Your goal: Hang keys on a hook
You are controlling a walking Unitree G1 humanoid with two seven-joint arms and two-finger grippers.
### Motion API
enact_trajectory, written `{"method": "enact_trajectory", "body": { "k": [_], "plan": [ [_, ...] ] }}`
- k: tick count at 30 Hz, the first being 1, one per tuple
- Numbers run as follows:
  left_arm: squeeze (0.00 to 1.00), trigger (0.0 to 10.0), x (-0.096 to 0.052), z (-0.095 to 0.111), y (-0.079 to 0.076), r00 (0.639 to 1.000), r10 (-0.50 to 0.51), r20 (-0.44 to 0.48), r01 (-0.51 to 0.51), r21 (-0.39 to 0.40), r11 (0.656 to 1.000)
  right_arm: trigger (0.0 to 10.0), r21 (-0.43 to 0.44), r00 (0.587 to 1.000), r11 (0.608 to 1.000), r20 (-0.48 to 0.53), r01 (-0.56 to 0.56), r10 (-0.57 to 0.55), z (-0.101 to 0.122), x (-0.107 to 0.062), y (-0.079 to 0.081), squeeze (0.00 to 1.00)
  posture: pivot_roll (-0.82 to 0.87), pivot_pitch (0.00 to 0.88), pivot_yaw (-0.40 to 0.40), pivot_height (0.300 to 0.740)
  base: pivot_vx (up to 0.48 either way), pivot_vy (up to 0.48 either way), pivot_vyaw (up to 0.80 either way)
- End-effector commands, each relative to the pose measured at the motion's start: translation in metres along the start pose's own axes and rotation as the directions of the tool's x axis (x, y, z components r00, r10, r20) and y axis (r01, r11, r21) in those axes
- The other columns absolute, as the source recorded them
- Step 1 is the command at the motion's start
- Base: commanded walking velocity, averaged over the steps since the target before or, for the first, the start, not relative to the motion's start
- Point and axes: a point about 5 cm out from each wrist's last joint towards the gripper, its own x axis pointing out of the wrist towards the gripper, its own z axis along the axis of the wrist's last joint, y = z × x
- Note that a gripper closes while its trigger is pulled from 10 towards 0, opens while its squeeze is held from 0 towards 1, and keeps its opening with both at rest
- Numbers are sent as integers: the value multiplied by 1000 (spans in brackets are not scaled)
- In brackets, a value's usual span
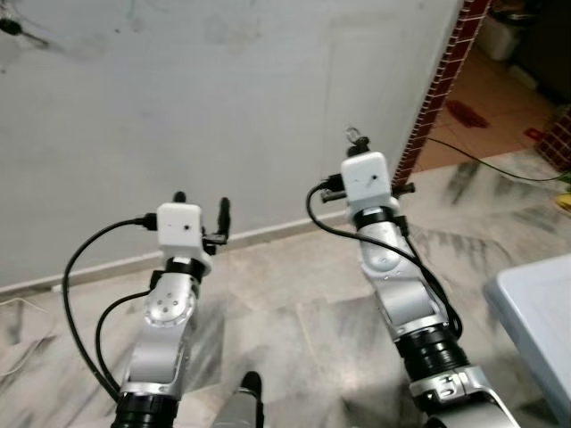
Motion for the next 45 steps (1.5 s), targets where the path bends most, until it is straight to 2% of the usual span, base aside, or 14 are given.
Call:
{"method": "enact_trajectory", "body": {
  "k": [1, 6, 13, 15, 22, 27, 29, 32, 34, 35, 36, 38, 40, 45],
  "plan": [
    [0, 10000, -3, -5, -2, 1000, -3, -18, 3, 6, 1000, 10000, -10, 1000, 1000, 6, 4, -4, 2, 0, -3, 0, 56, 168, 20, 740, 0, 0, 800],
    [0, 10000, -3, -6, -2, 1000, -6, -22, 6, 9, 1000, 10000, -23, 1000, 1000, 11, 3, -3, 2, 1, -3, 0, 55, 160, 23, 740, 0, 0, 800],
    [0, 10000, 0, -4, 0, 1000, -14, -15, 14, 16, 1000, 10000, 24, 999, 999, 42, 25, -26, 7, 3, -6, 0, 56, 151, 30, 740, 0, 0, 800],
    [0, 10000, 1, -4, 0, 1000, -15, -9, 15, 21, 1000, 10000, 87, 1000, 996, 17, 16, -18, 4, 2, -7, 0, 53, 144, 38, 740, 0, 0, 0],
    [0, 10000, 1, -2, 2, 1000, -9, 4, 9, 22, 1000, 10000, 170, 1000, 985, -23, 2, 2, -1, 1, -7, 0, 53, 152, 32, 740, 0, 0, 0],
    [0, 10000, 1, -3, 1, 1000, -4, 3, 4, 18, 1000, 10000, 192, 999, 981, -27, 24, -19, -1, 2, -8, 0, 54, 154, 28, 740, 0, 0, 0],
    [0, 10000, -1, -5, 1, 1000, 13, -14, -13, -12, 1000, 10000, 310, 1000, 951, -27, 3, 6, 1, 2, -6, 0, 57, 156, 25, 740, 0, 0, 0],
    [0, 10000, -4, -5, 3, 999, 37, -16, -37, 14, 999, 10000, 264, 999, 964, -53, 25, -12, -2, 3, -8, 0, 61, 158, 21, 740, 0, 0, 0],
    [0, 10000, -5, -7, 5, 998, 50, -29, -50, 10, 999, 10000, 294, 998, 956, -69, 15, 5, -3, 3, -7, 0, 67, 158, 21, 740, 0, 0, 0],
    [0, 10000, -6, -6, 7, 999, 45, -26, -44, 17, 999, 10000, 320, 999, 947, -26, -18, 27, 1, 1, -5, 0, 72, 155, 24, 740, 0, 0, 0],
    [0, 10000, -6, -6, 7, 999, 45, -26, -44, 17, 999, 10000, 320, 999, 947, -26, -18, 27, 1, 1, -5, 0, 72, 155, 24, 740, 0, 0, 0],
    [0, 10000, -8, -7, 10, 1000, 21, -12, -20, 51, 998, 10000, 285, 998, 957, -9, -51, 56, 3, 0, -2, 0, 74, 153, 32, 740, 0, 0, 0],
    [0, 10000, -9, -9, 12, 999, 24, -25, -23, 41, 999, 10000, 251, 998, 967, -1, -53, 55, 4, 0, -1, 0, 74, 153, 32, 740, 0, 0, 800],
    [0, 10000, -8, -9, 10, 999, 18, -28, -17, 36, 999, 10000, 261, 998, 964, 3, -55, 56, 7, 1, -1, 0, 74, 153, 32, 740, 0, 0, 800]
  ]
}}
